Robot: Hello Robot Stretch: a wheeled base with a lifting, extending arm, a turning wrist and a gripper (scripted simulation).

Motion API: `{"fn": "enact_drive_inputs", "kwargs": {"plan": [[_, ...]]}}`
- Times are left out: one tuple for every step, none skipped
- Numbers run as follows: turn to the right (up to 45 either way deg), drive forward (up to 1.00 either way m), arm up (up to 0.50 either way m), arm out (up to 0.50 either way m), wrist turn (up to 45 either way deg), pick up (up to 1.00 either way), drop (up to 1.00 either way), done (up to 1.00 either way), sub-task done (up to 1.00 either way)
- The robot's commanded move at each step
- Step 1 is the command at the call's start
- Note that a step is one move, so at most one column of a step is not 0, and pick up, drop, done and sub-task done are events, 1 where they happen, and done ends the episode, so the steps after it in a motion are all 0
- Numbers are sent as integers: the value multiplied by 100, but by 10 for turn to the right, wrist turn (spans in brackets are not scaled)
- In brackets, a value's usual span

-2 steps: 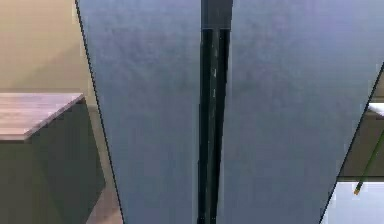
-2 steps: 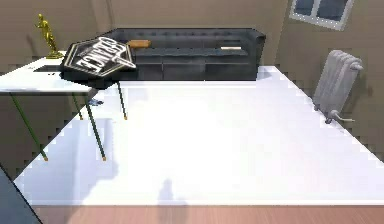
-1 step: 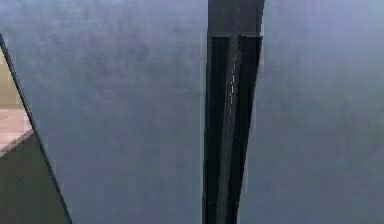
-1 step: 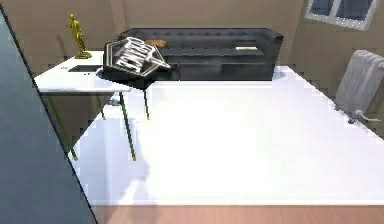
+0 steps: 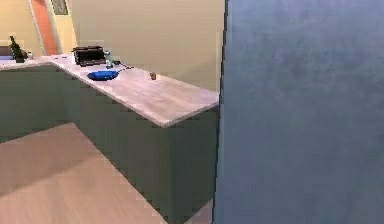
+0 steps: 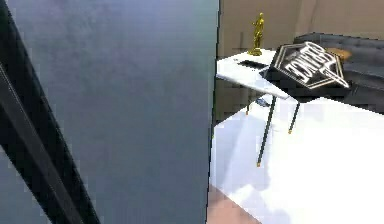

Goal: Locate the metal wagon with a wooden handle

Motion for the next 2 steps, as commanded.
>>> {"fn": "enact_drive_inputs", "kwargs": {"plan": [[-420, 0, 0, 0, 0, 0, 0, 0, 0], [-30, 0, 0, 0, 0, 0, 0, 0, 0]]}}
